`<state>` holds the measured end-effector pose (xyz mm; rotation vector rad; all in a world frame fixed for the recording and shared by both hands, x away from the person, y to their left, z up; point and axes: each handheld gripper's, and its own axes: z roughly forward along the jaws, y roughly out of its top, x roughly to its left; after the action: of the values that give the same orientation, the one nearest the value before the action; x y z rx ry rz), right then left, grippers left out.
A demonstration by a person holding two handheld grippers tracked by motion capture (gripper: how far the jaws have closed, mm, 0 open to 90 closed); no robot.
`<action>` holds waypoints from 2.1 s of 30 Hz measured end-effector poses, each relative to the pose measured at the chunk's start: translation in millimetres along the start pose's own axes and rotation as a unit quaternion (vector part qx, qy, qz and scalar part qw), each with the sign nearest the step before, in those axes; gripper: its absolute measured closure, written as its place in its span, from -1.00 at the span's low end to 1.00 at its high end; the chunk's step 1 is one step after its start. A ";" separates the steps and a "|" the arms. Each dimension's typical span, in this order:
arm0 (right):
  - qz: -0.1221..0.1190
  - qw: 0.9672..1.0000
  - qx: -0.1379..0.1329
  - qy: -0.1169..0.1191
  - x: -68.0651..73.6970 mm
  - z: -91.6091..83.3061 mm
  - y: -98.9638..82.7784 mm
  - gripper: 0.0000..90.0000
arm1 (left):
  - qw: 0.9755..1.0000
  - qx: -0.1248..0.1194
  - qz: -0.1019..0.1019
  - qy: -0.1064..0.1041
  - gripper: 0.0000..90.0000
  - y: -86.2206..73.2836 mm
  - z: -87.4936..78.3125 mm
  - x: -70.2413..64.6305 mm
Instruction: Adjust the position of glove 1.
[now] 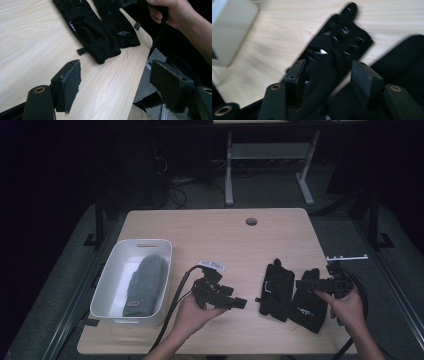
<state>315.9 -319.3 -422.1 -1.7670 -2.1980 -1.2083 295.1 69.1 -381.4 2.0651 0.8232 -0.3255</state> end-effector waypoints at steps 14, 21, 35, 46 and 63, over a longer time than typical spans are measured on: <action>-0.023 0.995 0.040 -0.084 -17.7 -0.8 -17.9 0.05 | 1.000 0.008 -0.003 -0.002 -0.44 -2.3 5.1 0.6; -0.068 0.985 0.057 -0.148 -15.1 7.5 -23.3 0.04 | 1.000 0.009 -0.004 -0.003 -0.44 -2.3 8.8 -0.2; -0.128 0.970 0.065 -0.195 -2.3 18.0 -30.8 0.34 | 1.000 0.012 -0.004 -0.010 -0.44 -5.8 17.1 -4.0; -0.110 0.975 0.075 -0.179 0.7 15.5 -24.8 0.67 | 1.000 0.010 -0.002 -0.004 -0.44 -5.3 8.4 -2.2; -0.116 0.984 0.028 -0.132 38.0 -9.4 5.6 0.67 | 1.000 0.010 -0.003 0.001 -0.44 -6.5 6.7 -1.3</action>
<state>304.2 -294.6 -393.5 -1.7792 -2.6210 -0.9830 290.2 65.8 -388.8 2.0832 0.8298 -0.3358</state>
